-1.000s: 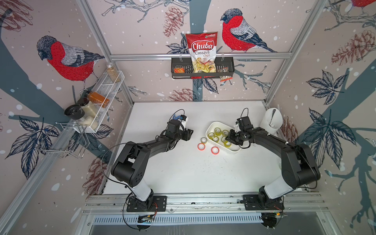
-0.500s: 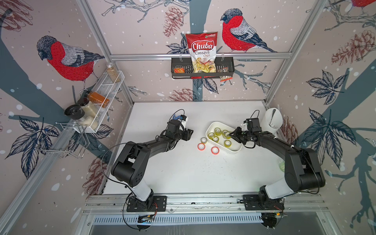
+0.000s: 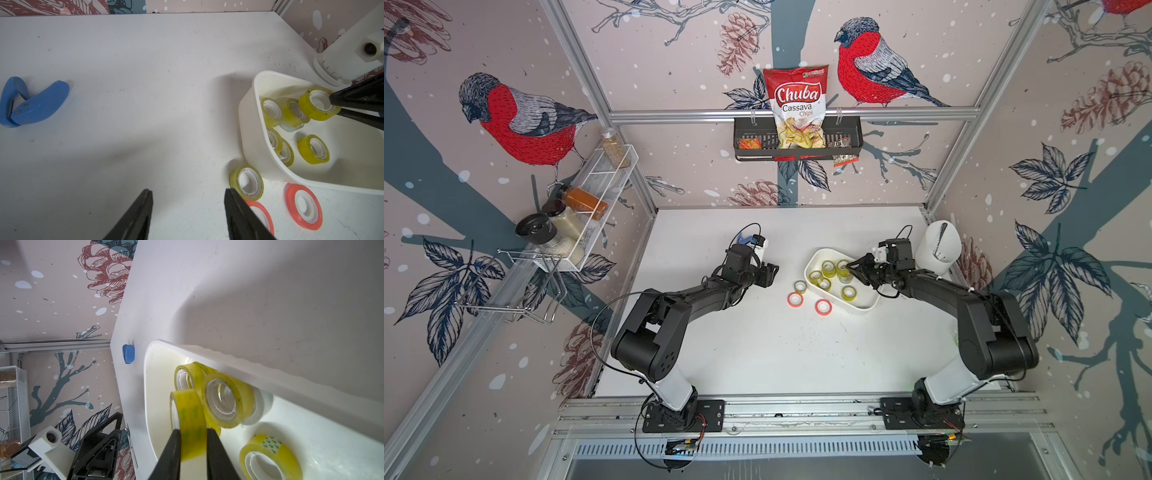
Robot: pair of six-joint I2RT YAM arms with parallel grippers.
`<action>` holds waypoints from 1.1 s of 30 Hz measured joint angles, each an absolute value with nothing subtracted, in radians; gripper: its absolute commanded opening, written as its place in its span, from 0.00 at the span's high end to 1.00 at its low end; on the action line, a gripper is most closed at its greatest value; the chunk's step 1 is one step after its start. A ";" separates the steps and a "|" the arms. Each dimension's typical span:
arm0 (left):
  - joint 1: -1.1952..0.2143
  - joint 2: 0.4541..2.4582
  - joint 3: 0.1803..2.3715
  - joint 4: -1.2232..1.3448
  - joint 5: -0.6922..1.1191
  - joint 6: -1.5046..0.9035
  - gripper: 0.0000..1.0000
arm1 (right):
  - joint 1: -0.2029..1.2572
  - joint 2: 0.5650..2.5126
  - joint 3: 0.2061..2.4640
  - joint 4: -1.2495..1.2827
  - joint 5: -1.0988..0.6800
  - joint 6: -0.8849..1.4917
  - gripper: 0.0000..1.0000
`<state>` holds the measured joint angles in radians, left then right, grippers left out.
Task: Put the transparent tape into the storage box
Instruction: Place the tape in the storage box.
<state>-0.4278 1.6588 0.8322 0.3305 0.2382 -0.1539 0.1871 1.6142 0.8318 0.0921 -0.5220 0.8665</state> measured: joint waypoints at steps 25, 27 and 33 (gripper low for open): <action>-0.424 1.663 0.841 0.331 0.238 -0.153 0.40 | 0.178 1.662 0.851 0.103 -0.494 0.885 0.59; -0.424 1.663 0.841 0.331 0.238 -0.153 0.40 | 0.178 1.654 0.851 0.094 -0.485 0.884 0.56; -0.424 1.662 0.841 0.331 0.238 -0.154 0.40 | 0.177 1.611 0.850 0.058 -0.465 0.864 0.55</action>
<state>-0.4240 1.6619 0.8413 0.3305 0.2382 -0.1539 0.1768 1.6112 0.8497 0.0578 -0.4648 0.8642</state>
